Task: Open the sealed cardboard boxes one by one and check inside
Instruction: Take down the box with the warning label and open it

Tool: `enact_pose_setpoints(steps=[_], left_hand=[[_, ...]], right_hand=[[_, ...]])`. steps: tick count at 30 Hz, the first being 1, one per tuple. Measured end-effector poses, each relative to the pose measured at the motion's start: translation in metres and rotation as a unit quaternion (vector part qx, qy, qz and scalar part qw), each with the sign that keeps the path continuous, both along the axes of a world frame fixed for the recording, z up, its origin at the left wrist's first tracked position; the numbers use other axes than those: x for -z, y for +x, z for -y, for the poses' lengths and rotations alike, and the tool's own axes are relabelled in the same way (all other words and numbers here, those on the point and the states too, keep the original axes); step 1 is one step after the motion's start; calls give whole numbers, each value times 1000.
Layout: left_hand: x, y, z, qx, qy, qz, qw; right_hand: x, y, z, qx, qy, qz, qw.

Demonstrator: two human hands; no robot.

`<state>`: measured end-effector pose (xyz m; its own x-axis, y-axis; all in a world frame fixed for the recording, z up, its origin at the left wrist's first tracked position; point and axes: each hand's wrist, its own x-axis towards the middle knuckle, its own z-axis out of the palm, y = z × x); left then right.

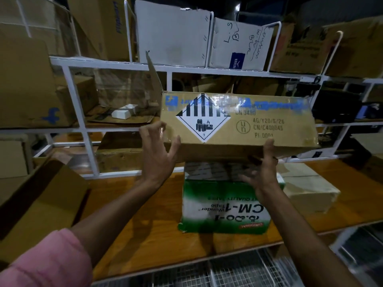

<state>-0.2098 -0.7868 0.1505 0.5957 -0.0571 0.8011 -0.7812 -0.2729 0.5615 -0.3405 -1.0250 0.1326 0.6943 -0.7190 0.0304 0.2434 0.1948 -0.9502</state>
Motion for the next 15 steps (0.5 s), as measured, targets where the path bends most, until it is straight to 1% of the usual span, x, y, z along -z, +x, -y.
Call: enact_pose_setpoints(steps=[4, 6, 10, 13, 15], left_hand=[[24, -11, -12, 21, 66, 21, 997], [34, -13, -16, 23, 92, 0, 996], [45, -27, -19, 15, 122, -39, 992], [54, -39, -18, 7, 149, -63, 987], [64, -44, -17, 11, 167, -96, 981]], right_hand=[[11, -3, -25, -4, 34, -23, 999], [18, -5, -29, -14, 53, -16, 998], [33, -15, -28, -78, 94, -1, 993], [42, -23, -28, -112, 80, -30, 990], [53, -24, -26, -113, 55, -80, 989]])
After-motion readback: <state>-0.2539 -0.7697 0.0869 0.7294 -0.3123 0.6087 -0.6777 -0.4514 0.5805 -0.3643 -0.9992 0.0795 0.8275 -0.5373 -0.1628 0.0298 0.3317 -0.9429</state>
